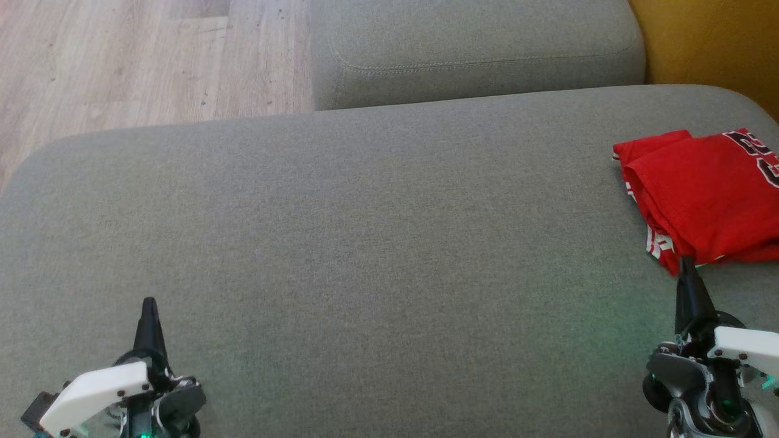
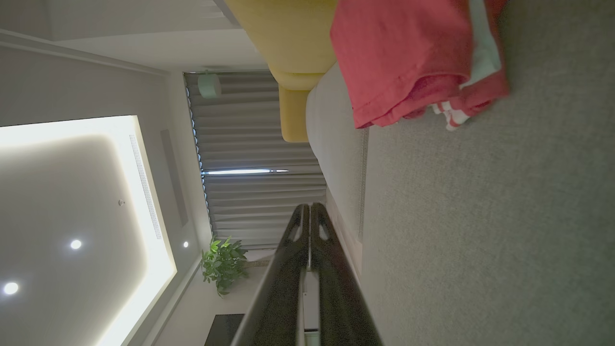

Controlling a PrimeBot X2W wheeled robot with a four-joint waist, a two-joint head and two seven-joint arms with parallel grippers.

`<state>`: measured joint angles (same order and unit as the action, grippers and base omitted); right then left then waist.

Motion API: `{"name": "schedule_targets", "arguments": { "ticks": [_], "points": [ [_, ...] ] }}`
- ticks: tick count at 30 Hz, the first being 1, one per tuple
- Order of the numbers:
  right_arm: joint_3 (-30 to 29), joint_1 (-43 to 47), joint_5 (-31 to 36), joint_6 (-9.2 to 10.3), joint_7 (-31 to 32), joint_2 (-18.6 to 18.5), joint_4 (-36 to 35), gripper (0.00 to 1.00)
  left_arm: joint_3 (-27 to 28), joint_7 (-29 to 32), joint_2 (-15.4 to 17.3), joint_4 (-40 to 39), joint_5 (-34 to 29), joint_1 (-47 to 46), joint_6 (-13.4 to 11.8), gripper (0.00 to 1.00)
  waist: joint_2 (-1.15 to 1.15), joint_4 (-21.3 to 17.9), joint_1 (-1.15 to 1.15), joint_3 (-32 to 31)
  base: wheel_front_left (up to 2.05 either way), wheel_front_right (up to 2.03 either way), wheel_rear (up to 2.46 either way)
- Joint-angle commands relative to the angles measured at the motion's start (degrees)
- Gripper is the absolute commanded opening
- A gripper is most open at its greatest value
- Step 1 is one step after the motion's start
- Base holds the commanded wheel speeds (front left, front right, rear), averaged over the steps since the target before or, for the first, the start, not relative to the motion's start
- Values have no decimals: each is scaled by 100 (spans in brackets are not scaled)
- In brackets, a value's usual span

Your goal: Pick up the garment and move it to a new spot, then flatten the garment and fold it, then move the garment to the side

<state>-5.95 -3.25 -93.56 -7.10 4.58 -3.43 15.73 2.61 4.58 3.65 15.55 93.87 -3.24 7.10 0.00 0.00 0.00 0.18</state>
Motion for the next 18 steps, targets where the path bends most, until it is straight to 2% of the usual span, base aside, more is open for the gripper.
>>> {"name": "schedule_targets", "arguments": {
  "ticks": [1,18],
  "points": [
    [106,-278,4,-39,60,-62,-180,0,217,52,48,-159,-26,-279,38,0,0,0,0,0,0,0,0],
    [73,-281,31,-39,86,-40,-178,0,251,79,24,-157,-54,-282,38,0,0,0,0,0,0,0,0]
  ]
}}
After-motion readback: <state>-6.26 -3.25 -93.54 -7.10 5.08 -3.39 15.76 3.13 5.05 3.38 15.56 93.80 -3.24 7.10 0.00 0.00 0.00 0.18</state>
